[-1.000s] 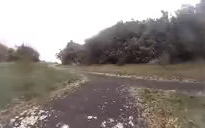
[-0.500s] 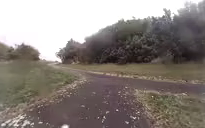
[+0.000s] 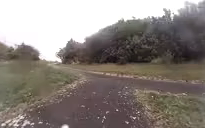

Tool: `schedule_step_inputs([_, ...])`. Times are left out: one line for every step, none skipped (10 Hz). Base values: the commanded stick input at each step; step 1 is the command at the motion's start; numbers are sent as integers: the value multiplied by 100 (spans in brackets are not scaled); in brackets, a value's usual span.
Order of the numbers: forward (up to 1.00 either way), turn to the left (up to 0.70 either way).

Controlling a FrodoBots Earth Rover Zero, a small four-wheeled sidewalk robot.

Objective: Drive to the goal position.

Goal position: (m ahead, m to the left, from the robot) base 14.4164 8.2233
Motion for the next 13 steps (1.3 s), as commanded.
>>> schedule_step_inputs([70, -30])
schedule_step_inputs([70, -35])
schedule_step_inputs([70, -35])
schedule_step_inputs([70, -35])
schedule_step_inputs([70, -35])
schedule_step_inputs([70, -30])
schedule_step_inputs([70, -17])
schedule_step_inputs([70, -3])
schedule_step_inputs([70, 0])
schedule_step_inputs([70, 0])
schedule_step_inputs([70, -7])
schedule_step_inputs([70, -22])
schedule_step_inputs([70, -26])
